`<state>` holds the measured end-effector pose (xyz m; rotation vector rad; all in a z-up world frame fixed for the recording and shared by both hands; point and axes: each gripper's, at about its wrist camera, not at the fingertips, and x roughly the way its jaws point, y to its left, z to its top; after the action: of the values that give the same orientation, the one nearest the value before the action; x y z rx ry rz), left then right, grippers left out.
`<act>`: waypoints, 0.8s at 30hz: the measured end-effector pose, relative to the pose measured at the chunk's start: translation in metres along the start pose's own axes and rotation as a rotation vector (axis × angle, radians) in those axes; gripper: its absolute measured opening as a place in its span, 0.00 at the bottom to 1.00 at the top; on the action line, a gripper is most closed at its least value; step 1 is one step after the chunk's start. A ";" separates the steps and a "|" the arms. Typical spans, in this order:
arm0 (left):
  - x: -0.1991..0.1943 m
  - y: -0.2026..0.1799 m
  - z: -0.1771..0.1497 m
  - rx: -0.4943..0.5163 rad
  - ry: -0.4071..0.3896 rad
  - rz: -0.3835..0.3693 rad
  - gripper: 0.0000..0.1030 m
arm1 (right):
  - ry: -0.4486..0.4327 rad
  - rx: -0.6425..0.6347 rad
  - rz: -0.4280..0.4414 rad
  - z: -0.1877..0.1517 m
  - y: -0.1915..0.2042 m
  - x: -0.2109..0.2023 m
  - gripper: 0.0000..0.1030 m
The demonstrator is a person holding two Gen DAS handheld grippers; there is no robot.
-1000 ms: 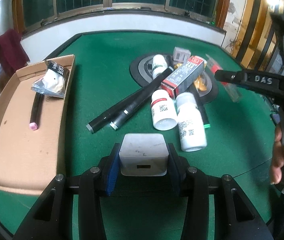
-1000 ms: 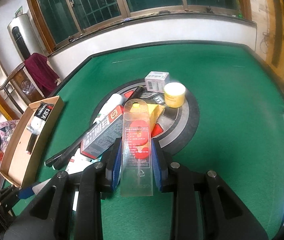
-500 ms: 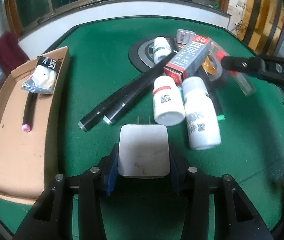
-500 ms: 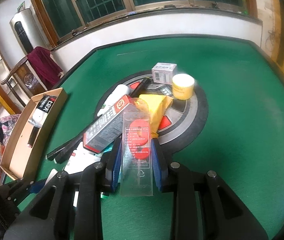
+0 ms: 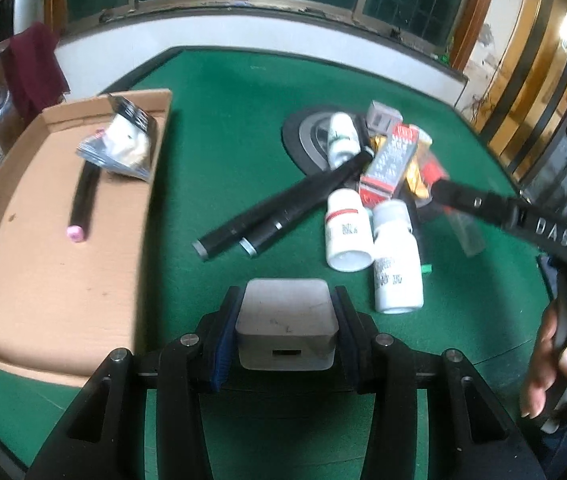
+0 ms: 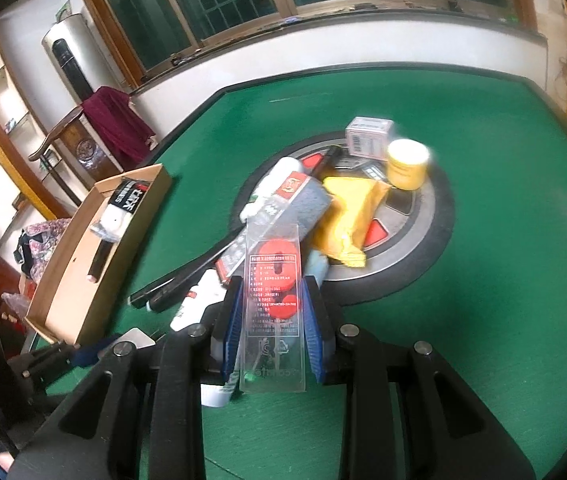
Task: Organize objects
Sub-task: 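Hold the charger in the left gripper while the right gripper holds the packaged item, then carry both items into the cardboard tray and release them from both grippers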
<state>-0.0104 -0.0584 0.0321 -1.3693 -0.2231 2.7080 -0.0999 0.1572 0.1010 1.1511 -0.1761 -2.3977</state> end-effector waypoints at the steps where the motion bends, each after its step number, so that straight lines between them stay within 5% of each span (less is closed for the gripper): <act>1: -0.002 0.000 0.001 -0.001 -0.008 -0.005 0.38 | -0.002 -0.006 0.000 -0.001 0.002 -0.001 0.25; 24: -0.034 0.019 0.012 -0.015 -0.108 -0.070 0.38 | 0.007 0.013 0.078 -0.005 0.013 -0.001 0.25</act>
<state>0.0000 -0.0835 0.0624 -1.1963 -0.2944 2.7304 -0.0904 0.1464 0.1024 1.1371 -0.2303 -2.3273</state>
